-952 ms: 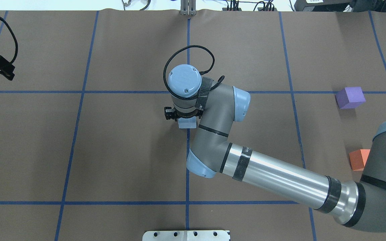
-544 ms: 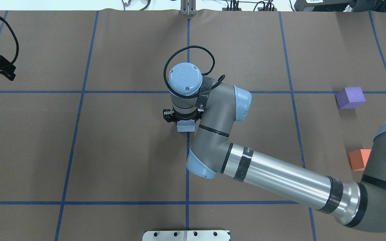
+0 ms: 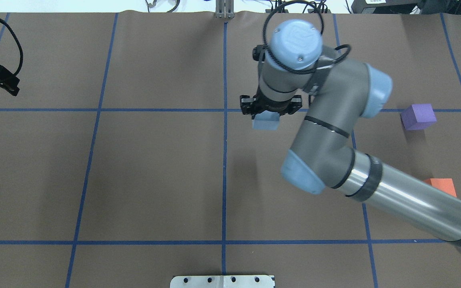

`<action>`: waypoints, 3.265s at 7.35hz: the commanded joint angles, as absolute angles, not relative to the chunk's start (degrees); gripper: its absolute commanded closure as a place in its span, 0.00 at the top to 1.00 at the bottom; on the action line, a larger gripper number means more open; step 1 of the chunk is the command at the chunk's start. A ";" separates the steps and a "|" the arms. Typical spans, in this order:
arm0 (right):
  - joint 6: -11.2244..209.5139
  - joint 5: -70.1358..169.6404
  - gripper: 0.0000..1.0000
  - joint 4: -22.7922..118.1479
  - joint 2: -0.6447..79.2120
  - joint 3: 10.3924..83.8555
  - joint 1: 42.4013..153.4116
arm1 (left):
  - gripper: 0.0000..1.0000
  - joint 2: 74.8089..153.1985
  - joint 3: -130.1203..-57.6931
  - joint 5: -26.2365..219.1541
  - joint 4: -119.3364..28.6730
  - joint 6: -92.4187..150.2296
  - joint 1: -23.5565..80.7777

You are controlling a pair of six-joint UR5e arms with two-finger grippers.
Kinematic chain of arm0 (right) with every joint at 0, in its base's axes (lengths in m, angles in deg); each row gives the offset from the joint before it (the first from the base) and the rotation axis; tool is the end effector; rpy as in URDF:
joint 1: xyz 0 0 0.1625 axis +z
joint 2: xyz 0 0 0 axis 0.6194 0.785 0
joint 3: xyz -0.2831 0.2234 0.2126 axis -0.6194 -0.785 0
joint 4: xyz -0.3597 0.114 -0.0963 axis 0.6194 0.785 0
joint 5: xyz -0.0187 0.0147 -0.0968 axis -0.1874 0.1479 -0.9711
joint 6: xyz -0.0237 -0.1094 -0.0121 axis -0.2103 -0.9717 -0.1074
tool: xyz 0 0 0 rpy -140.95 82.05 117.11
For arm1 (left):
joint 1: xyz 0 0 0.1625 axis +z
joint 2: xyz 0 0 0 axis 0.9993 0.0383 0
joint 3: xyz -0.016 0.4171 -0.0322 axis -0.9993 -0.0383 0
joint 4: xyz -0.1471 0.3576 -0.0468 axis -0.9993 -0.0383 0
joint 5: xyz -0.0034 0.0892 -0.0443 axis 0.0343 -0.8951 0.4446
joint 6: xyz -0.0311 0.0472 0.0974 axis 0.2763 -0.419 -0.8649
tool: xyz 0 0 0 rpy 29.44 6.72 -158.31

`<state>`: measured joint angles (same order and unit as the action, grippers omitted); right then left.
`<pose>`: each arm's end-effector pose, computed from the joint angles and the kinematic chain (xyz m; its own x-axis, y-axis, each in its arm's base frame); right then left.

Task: Place blue block between orange and purple blocks
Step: 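Carry the light blue cube with the right gripper toward the purple cube, then lower the light blue cube between the purple and orange cubes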

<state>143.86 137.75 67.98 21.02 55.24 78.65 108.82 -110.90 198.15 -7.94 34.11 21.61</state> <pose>-0.4293 -0.4871 0.2225 0.6953 0.0011 0.7188 -0.0976 0.9909 0.0929 0.1526 -0.5232 0.4237 0.7724 0.1976 -0.6037 -0.1200 0.9787 0.1668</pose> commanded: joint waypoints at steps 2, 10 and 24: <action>129.27 145.47 0.00 67.79 42.62 70.37 91.51 | 1.00 108.74 -111.13 198.15 -7.98 34.30 21.54; 121.23 149.51 0.00 40.98 62.99 55.13 97.16 | 1.00 108.82 -111.04 198.15 -7.98 34.48 21.71; 121.93 149.86 1.00 41.07 62.38 52.29 93.47 | 1.00 109.18 -111.13 197.97 -7.98 34.65 21.80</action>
